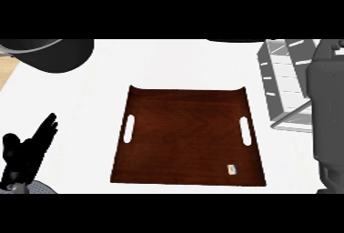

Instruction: Pick the lemon from the tray and place it in the tiered basket

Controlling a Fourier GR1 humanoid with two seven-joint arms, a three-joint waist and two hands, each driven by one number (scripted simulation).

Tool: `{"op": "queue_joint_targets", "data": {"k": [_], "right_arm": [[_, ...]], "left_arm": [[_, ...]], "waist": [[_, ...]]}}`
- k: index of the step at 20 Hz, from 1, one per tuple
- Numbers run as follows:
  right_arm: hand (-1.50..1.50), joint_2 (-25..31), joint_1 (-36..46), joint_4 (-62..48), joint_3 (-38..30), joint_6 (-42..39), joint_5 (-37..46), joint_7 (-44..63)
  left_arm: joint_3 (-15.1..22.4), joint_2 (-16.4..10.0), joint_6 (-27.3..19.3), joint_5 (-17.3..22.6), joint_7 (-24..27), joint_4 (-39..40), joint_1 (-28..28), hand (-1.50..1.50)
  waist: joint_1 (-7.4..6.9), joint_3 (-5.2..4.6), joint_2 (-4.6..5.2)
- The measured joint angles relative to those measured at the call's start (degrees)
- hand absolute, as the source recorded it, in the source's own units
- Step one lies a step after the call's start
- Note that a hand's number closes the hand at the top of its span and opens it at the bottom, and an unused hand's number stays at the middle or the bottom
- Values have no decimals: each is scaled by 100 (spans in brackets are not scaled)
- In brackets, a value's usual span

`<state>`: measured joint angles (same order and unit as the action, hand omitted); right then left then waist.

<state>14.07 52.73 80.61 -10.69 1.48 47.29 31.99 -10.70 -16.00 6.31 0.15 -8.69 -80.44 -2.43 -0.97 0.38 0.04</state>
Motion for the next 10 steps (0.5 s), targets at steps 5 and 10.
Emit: {"op": "queue_joint_targets", "data": {"k": [5, 10], "right_arm": [[150, 431, 274, -1012, -55, 203, 112, -650], [150, 1313, 314, -1572, 628, -134, 1114, -1153]], "left_arm": [[-89, -56, 112, 97, -95, -72, -7, 0], [-60, -32, 96, 43, -16, -64, 0, 0]], "waist": [[2, -30, 16], [-20, -33, 36]]}}
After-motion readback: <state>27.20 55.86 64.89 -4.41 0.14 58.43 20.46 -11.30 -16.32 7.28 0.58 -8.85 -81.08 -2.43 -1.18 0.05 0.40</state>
